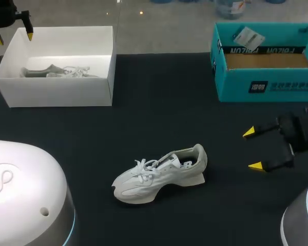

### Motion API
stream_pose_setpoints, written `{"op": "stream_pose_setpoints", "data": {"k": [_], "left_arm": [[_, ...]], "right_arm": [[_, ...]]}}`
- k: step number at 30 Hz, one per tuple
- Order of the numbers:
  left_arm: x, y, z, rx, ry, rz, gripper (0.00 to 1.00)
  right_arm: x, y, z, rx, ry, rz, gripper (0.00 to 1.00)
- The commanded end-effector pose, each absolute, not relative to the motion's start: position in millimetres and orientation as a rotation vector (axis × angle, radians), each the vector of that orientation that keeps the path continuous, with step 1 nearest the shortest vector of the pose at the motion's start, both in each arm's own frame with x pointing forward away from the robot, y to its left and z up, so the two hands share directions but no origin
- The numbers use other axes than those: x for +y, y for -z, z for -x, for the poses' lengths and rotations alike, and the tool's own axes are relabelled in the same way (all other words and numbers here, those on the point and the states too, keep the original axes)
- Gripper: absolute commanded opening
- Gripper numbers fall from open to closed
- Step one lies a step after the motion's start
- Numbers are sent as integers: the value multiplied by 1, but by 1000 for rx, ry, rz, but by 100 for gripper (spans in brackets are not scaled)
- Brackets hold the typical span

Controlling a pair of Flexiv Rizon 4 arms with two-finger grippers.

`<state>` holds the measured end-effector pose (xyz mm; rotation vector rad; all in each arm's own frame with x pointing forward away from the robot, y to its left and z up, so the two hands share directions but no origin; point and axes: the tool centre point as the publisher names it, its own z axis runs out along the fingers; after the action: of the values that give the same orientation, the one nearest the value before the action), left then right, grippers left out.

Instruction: Take the shoe out of the shoebox, open the shoe tongue, remove and reinsert the insole, then place the shoe into the shoebox

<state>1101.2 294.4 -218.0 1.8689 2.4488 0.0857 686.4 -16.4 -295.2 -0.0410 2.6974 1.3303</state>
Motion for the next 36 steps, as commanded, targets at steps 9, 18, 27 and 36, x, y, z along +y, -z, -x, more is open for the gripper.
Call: {"op": "stream_pose_setpoints", "data": {"k": [9,18,27,36], "left_arm": [[295,218,-1101,2449,-87,-1871,100],[295,218,-1101,2449,-87,-1871,100],[295,218,-1101,2449,-87,-1871,100],[295,218,-1101,2449,-87,-1871,100]], "right_arm": [[-20,321,-685,2669,-1422,34,100],[-17,343,-688,2647,-1435,-53,100],[-16,342,-690,2627,-1396,-158,100],[-16,342,-690,2627,-1396,-158,100]]}}
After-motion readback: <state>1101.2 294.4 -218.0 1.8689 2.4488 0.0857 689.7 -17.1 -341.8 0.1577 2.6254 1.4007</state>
